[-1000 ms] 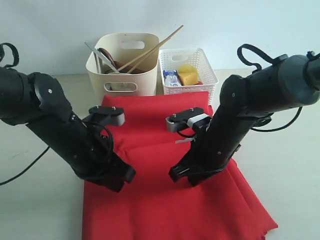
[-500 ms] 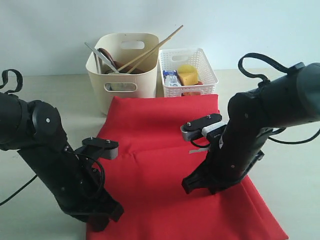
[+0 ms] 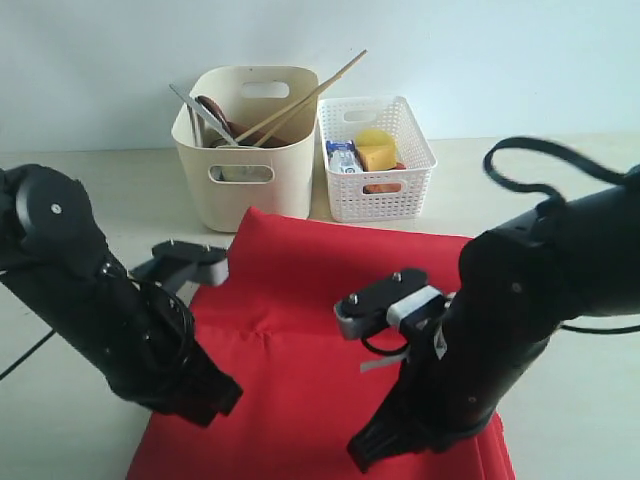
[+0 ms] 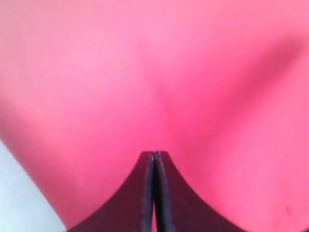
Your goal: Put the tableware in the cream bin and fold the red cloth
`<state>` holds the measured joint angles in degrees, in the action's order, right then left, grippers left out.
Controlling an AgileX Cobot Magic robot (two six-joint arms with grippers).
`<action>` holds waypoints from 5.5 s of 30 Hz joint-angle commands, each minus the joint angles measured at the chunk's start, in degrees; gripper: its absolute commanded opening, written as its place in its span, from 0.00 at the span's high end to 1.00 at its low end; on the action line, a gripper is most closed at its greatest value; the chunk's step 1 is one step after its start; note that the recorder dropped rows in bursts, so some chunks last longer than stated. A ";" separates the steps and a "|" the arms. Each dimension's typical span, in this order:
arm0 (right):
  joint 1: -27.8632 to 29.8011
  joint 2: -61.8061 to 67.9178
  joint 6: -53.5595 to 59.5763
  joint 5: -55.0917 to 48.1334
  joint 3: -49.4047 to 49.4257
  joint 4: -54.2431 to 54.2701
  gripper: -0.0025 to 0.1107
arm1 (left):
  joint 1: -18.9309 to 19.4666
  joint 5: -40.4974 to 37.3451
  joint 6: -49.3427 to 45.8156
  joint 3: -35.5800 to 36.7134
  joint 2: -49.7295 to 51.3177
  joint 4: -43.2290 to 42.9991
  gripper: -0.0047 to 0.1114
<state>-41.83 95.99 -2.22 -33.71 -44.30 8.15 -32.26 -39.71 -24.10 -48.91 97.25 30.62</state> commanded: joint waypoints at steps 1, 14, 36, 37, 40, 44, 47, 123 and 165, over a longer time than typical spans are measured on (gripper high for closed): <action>0.00 -7.51 -6.16 6.89 -0.09 -8.15 0.98 | -0.26 9.99 0.57 0.26 -5.18 -0.04 0.96; 13.86 -1.20 -15.91 17.77 -6.46 -18.42 0.98 | 0.39 23.66 0.57 -13.36 5.59 -2.04 0.96; 20.89 7.32 -15.91 16.97 -9.21 -18.04 0.98 | 5.52 22.54 0.06 -19.26 17.30 -2.73 0.96; 20.89 5.77 -15.91 16.24 -9.21 -17.75 0.98 | 5.52 21.77 0.06 -19.26 16.31 -2.85 0.96; 20.89 1.20 -16.05 13.87 -9.21 -17.02 0.98 | 5.52 18.76 0.06 -19.26 12.09 -2.96 0.96; 20.89 -4.63 -16.05 9.29 -9.09 -16.60 0.98 | 5.52 14.69 0.16 -19.26 6.26 -3.65 0.96; 20.89 -8.41 -15.93 5.01 -9.09 -15.33 0.98 | 5.52 12.99 0.66 -18.30 1.62 -3.65 0.96; 20.79 5.43 37.91 15.75 8.18 37.88 0.90 | 15.16 21.92 22.80 24.61 -74.92 -27.59 0.96; 41.70 5.43 -9.92 -16.86 -5.68 -23.70 0.98 | 24.04 20.34 22.80 48.65 -97.25 -27.59 0.96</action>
<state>-2.39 101.52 -12.03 -49.38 -48.27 -14.26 -9.86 -19.02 -1.57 -1.41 0.35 3.15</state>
